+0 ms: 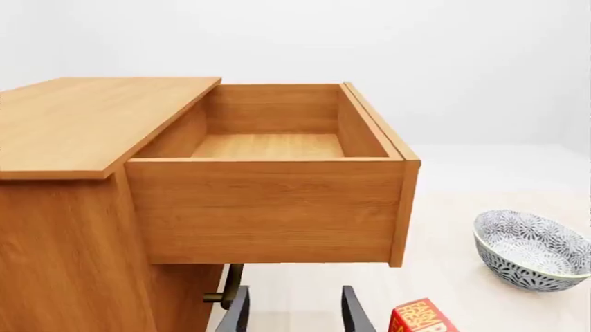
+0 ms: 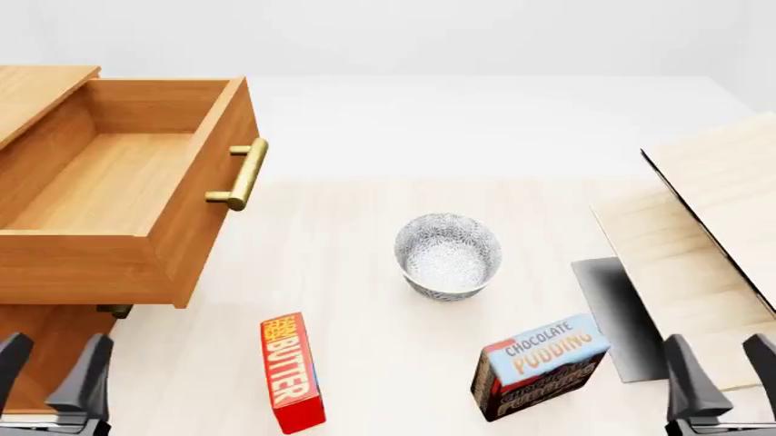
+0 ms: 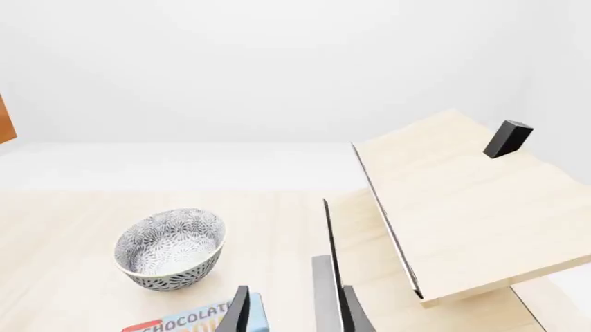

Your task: Close the top drawer of the cabinet.

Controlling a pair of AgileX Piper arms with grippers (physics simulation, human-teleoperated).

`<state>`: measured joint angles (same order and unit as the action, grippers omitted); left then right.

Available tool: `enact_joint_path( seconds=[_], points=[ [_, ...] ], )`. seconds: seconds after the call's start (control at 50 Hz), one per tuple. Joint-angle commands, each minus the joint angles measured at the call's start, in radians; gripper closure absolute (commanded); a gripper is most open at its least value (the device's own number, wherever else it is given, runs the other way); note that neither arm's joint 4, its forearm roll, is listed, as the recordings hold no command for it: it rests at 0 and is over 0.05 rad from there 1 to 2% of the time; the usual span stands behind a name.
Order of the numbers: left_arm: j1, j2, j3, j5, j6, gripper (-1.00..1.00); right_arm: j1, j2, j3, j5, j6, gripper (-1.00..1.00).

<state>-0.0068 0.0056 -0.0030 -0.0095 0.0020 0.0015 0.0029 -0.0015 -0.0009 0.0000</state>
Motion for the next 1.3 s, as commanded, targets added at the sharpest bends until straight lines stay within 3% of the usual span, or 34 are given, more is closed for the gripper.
enact_joint_path(
  seconds=[0.02, 0.28, 0.34, 0.44, 0.58, 0.78, 1.3],
  points=[
    [-0.011, -0.005, -0.001, 0.0, 0.012, -1.0, -0.002, 0.007, -0.002, -0.005, 0.002, -1.0],
    [-0.039, -0.005, -0.002, 0.003, 0.007, -1.0, -0.002, 0.018, -0.001, -0.016, 0.001, -1.0],
    [-0.064, -0.005, -0.007, 0.041, -0.066, -1.0, -0.002, 0.023, -0.001, -0.021, 0.001, -1.0],
    [-0.113, -0.005, -0.004, 0.096, -0.126, -1.0, -0.002, 0.024, -0.001, -0.023, 0.001, -1.0],
    [-0.263, -0.006, -0.062, 0.127, -0.052, -1.0, -0.002, 0.025, -0.002, -0.023, 0.001, -1.0],
    [-0.403, -0.005, -0.128, 0.166, -0.045, -1.0, -0.002, 0.016, -0.001, -0.014, 0.002, -1.0],
    [-0.59, -0.005, -0.156, 0.19, -0.004, -1.0, -0.002, 0.016, -0.002, -0.013, 0.002, -1.0]
  ],
)
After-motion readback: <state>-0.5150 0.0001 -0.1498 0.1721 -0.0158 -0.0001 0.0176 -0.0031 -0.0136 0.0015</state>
